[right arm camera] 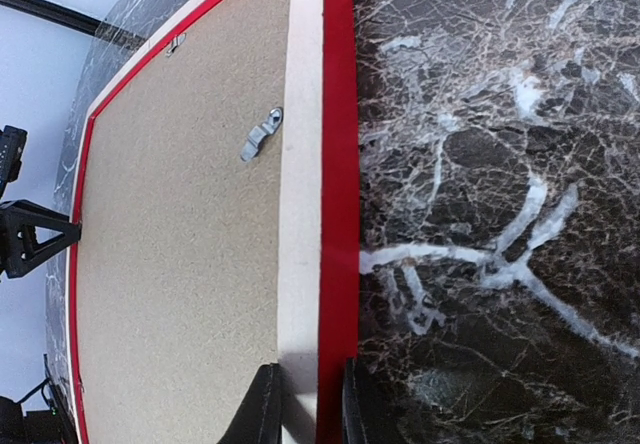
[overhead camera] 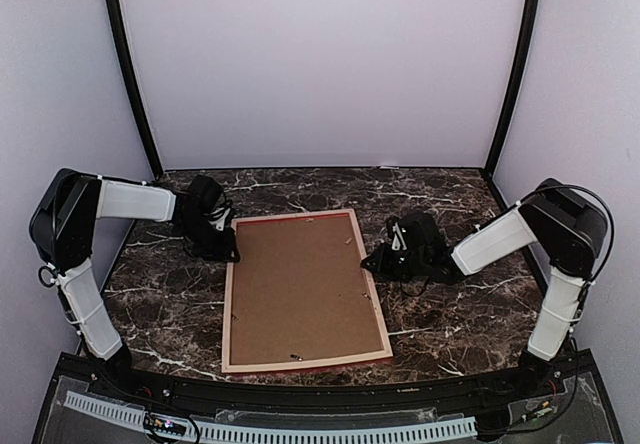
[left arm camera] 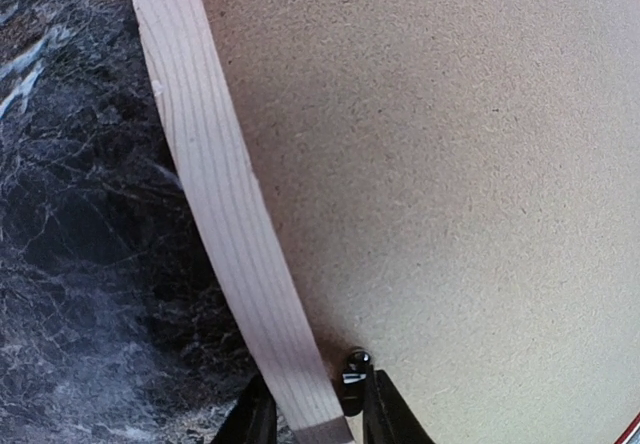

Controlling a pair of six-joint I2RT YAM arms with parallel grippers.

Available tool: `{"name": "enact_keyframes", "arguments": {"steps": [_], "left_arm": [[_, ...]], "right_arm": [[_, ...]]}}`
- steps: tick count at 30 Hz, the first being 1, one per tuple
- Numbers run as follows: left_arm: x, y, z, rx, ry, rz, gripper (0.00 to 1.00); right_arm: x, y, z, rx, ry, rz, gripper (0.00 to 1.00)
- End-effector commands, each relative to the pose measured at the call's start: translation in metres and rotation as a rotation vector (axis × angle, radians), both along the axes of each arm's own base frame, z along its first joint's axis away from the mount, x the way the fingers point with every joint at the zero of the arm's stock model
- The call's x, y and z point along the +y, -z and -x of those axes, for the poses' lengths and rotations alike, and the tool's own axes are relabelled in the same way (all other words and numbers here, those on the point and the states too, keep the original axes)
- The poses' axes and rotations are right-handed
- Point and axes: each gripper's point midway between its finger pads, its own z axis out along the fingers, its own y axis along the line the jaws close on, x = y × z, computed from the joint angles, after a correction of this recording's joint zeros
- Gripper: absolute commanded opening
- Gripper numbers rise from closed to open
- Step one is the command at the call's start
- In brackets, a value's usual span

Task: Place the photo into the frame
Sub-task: Press the fastener onto the backboard.

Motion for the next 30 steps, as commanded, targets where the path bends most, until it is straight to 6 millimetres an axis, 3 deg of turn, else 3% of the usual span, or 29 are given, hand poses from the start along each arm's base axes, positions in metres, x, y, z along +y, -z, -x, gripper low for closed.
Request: {"name": "enact_keyframes", "arguments": {"steps": [1, 8, 13, 17, 24, 30], "left_arm": [[0.039, 0.017, 0.025, 0.058, -0.007, -0.217, 0.14], [0.043, 0.021, 0.032, 0.057, 0.012, -0.313, 0.18], [0.029, 0.008, 0.025, 0.034, 0.005, -0.216, 0.40], [0.016, -0.008, 0.017, 0.015, -0.002, -0.101, 0.48], [-0.003, -0.025, 0.010, 0.013, 0.015, 0.055, 0.50], [-0.034, -0.021, 0.012, 0.076, 0.069, 0.209, 0.48]], "right_arm": [[-0.033, 0.073, 0.053, 0.275, -0.011, 0.169, 0.05], [-0.031, 0.073, 0.052, 0.276, -0.014, 0.167, 0.05], [-0.032, 0.074, 0.054, 0.278, -0.015, 0.170, 0.05], [-0.033, 0.072, 0.053, 0.272, -0.007, 0.166, 0.05], [-0.043, 0.061, 0.055, 0.257, 0.037, 0.167, 0.02], [-0.049, 0.049, 0.066, 0.250, 0.058, 0.146, 0.02]]}}
